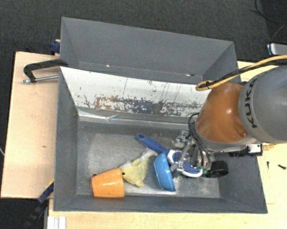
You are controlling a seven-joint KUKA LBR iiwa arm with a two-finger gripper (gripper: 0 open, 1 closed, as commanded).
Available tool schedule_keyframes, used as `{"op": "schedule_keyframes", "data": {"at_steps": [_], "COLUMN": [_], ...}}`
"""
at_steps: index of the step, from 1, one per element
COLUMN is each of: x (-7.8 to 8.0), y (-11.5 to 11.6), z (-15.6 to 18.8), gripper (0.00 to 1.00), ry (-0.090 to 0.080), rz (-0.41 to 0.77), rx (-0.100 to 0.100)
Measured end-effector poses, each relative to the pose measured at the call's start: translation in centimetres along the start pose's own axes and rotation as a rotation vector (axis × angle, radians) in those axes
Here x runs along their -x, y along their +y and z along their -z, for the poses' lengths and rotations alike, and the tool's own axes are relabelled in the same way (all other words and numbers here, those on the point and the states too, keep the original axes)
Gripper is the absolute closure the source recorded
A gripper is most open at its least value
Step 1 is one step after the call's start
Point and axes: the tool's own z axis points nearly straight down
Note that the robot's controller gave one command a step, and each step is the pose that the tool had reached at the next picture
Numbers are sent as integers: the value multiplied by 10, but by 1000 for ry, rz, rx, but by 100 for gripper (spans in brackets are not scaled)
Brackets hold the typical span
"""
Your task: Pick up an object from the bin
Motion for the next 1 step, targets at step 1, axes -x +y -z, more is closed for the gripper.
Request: {"op": "schedule_keyframes", "data": {"at_steps": [1], "x": [1], "y": [1], "z": [2], "gripper": [0], "ry": [3], "rz": [1], "rx": [-1]}}
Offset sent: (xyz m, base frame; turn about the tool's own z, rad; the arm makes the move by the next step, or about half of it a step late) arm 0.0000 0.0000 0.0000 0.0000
